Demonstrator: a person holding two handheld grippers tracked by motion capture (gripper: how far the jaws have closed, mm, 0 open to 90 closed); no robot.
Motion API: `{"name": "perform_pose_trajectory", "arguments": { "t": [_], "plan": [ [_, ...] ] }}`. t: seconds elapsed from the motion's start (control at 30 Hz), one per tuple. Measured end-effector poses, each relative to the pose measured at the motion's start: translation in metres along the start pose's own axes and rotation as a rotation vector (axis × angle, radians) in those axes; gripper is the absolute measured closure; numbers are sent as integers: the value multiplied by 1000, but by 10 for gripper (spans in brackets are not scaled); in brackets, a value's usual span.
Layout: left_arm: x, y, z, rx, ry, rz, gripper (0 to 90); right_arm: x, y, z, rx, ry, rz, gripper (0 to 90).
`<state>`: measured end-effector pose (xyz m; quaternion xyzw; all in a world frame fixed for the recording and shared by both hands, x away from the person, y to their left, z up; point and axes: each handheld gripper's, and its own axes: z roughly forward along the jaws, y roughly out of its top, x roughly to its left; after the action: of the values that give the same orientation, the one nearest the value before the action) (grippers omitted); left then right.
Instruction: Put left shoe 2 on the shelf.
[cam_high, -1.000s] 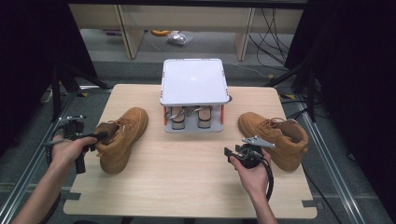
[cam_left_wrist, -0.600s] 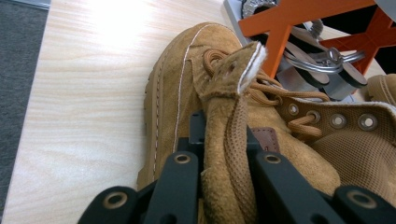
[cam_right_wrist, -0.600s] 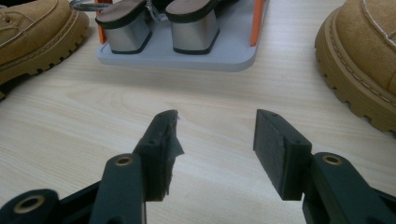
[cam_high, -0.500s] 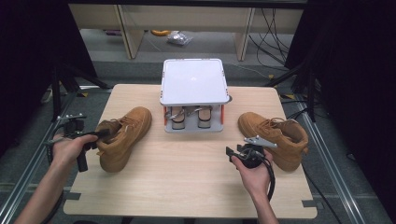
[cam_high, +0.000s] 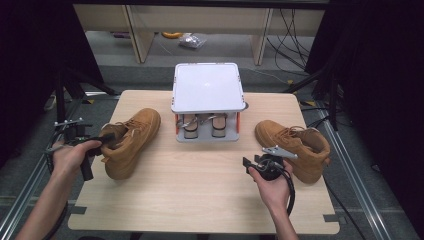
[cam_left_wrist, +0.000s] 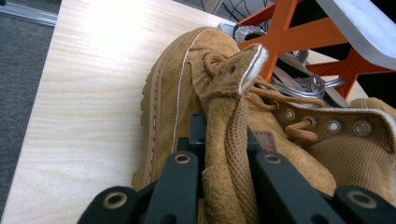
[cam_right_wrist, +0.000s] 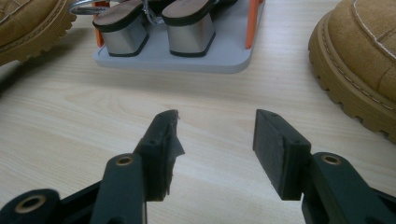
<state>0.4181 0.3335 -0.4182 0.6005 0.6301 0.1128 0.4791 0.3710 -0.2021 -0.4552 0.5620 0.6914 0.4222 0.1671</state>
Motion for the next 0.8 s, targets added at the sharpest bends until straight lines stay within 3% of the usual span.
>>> {"name": "perform_pose_trajectory", "arguments": {
  "t": [0.2, 0.23, 0.27, 0.8],
  "plan": [
    [1, 4, 1, -19, -10, -12, 825, 0, 0, 0, -2, 0, 1, 508],
    [1, 4, 1, -21, -5, -12, 825, -3, 0, 1, -11, 0, -32, 508],
    [0, 5, 1, -23, -2, -9, 825, -3, 0, 1, -10, 0, -35, 508],
    [-3, 16, 6, -53, -5, -22, 825, -4, 0, -2, -20, -5, -33, 510]
  ]
}}
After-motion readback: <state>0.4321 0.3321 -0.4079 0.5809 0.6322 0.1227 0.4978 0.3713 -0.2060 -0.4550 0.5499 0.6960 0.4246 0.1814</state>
